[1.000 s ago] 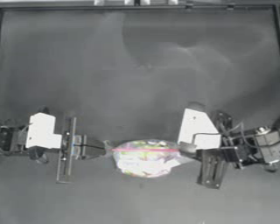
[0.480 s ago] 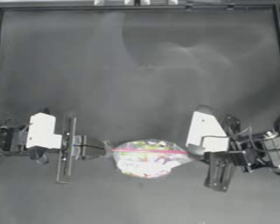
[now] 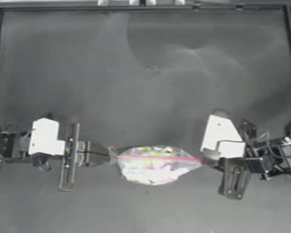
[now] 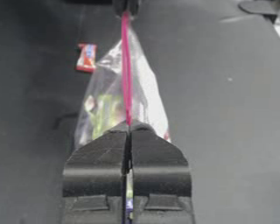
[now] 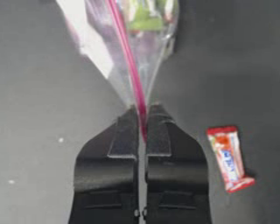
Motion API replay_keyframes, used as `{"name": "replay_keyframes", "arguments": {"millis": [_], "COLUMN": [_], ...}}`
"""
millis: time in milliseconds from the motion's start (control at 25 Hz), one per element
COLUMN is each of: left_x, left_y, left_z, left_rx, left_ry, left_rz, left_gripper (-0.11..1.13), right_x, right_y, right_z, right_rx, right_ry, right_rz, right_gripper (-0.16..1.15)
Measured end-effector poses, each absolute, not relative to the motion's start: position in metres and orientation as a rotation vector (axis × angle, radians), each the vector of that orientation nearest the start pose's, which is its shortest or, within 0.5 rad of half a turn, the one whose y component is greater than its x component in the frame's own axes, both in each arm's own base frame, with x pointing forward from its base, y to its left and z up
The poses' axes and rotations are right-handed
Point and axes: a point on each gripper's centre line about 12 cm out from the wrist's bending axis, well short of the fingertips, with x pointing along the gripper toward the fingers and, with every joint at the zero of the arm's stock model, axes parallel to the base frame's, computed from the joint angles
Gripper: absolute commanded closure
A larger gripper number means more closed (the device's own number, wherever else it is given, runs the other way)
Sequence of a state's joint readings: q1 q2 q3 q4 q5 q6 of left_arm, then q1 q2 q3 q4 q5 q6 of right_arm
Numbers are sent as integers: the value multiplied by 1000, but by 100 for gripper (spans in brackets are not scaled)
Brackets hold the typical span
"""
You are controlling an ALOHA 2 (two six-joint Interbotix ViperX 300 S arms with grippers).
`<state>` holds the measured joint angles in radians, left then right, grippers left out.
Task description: Put candy in bag
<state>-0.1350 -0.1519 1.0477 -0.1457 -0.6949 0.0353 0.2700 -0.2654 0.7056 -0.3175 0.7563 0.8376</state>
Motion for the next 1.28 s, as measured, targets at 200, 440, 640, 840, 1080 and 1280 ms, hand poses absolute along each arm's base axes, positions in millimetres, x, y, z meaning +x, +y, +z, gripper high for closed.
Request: {"name": "replay_keyframes", "arguments": {"millis": [200,440,640,840,1080,1280], "left_x": [315,315,315,315,314,311], "left_y": [-32,-32,-32,-31,-24,-17], "left_z": [174,171,171,171,177,185], "left_rx": [-54,-55,-57,-55,-41,-11], "left_ry": [206,216,217,214,201,207], "left_rz": [-34,-32,-30,-29,-9,5], "left_gripper": [93,93,93,93,93,93], "right_x": [291,290,291,295,298,302], "right_y": [54,54,52,49,46,41], "right_z": [198,200,208,215,229,239], "right_rx": [255,257,237,188,156,118], "right_ry": [1098,1094,1067,1047,1017,998], "right_rz": [-292,-292,-290,-298,-311,-325], "right_gripper": [95,95,95,95,95,95]}}
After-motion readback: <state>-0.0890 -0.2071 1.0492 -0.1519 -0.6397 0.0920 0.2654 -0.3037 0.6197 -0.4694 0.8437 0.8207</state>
